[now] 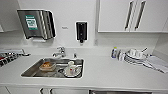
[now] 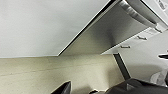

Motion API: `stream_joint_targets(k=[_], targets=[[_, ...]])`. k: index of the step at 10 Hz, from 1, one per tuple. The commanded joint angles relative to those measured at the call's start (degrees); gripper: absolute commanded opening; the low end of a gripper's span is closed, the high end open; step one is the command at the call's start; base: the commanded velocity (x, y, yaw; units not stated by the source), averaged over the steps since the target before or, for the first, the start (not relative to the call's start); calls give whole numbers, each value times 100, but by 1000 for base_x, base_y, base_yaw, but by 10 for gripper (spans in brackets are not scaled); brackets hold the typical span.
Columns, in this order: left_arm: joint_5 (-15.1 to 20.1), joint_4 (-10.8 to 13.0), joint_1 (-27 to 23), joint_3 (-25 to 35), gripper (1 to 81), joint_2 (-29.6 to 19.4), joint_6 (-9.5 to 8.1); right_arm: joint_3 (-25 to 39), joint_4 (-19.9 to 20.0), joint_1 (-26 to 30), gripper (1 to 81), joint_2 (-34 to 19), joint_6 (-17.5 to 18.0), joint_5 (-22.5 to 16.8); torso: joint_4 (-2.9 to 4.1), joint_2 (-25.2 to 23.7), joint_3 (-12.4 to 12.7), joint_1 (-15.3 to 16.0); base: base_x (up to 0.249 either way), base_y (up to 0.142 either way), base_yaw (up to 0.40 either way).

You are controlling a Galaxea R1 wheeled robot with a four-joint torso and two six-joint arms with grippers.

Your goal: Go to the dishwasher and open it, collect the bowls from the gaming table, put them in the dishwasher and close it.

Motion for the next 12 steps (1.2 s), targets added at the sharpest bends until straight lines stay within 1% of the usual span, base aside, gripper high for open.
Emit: stream_joint_targets(k=[1,2,3,4,5,7,8,9,10,11,12], targets=[[205,-7,-583,192,811,-316,20,496,48,741,811,-616,148,-198,0,0,-319,0,0,0,0],[363,-7,-724,218,811,-333,19,593,57,821,811,-677,157,-198,0,-2,-142,7,0,0,0],[504,-16,-891,271,811,-359,-24,655,57,899,811,-695,174,-207,0,0,-252,13,0,0,0],[670,-7,-1093,350,811,-377,-129,673,48,978,811,-704,227,-216,0,0,-286,18,0,0,0],[872,-7,-1321,446,811,-386,-226,742,48,1110,811,-765,245,-277,0,-2,-312,18,0,0,0],[1155,-7,-1638,500,811,-351,-376,839,48,1382,811,-870,420,-435,0,-2,-311,19,0,0,0],[1155,1,-1708,508,811,-333,-438,840,48,1523,811,-853,509,-532,0,-2,-311,19,0,0,0],[1147,1,-1770,534,811,-333,-455,805,39,1690,811,-801,726,-706,0,-2,-312,19,0,0,0],[1120,28,-1788,613,811,-333,-455,769,39,1892,811,-765,1079,-910,0,-2,-312,22,0,0,0],[1111,37,-1788,640,811,-324,-455,769,57,2067,811,-748,1291,-998,0,-2,-312,22,0,0,0],[1111,45,-1788,640,811,-307,-447,769,40,2322,811,-730,1684,-1172,0,-2,-312,22,0,0,0]])
